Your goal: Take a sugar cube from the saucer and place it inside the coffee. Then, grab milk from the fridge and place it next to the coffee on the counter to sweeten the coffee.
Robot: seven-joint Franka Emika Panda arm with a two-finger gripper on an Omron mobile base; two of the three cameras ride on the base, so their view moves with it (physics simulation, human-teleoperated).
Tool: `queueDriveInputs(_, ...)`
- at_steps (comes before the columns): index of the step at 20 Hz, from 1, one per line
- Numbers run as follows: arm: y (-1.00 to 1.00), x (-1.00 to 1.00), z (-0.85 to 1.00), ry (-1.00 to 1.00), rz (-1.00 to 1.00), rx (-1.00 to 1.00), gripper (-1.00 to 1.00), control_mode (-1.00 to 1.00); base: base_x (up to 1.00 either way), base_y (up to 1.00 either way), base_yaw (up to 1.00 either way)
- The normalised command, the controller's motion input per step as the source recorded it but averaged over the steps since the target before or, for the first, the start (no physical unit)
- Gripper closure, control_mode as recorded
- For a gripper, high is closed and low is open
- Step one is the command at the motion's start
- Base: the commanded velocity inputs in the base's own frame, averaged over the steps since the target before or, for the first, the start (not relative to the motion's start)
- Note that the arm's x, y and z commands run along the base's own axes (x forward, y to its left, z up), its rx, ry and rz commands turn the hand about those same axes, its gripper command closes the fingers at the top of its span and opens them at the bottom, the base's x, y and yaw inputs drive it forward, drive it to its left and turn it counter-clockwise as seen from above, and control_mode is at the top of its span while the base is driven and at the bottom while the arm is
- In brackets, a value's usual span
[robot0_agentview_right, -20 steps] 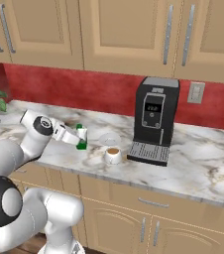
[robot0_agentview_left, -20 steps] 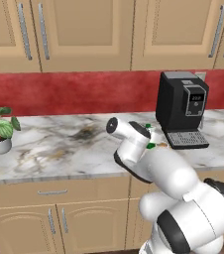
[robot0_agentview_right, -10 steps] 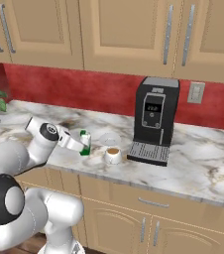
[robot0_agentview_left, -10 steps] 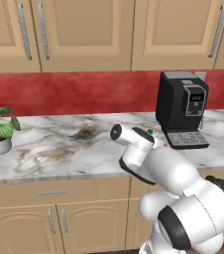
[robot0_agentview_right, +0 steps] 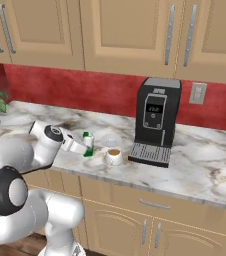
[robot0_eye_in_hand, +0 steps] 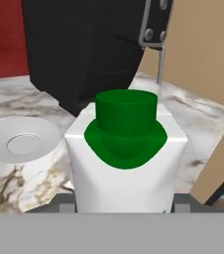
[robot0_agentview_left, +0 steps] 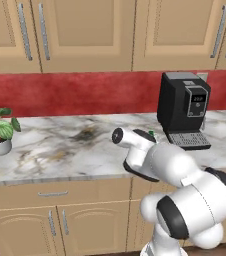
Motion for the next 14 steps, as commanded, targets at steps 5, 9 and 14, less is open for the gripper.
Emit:
queueDriveInputs(5, 0.00, 0.21, -0.06, -0.04, -0.01, 0.00, 1.00, -1.00, 0.00, 0.00, 0.00)
queueDriveInputs(9, -0.04, 0.06, -0.26, 0.00, -0.04, 0.00, 1.00, -1.00, 0.00, 0.00, 0.00)
queueDriveInputs(14, -0.26, 0.13, -0.21, 0.00, -0.07, 0.00, -1.00, -1.00, 0.00, 0.00, 0.00)
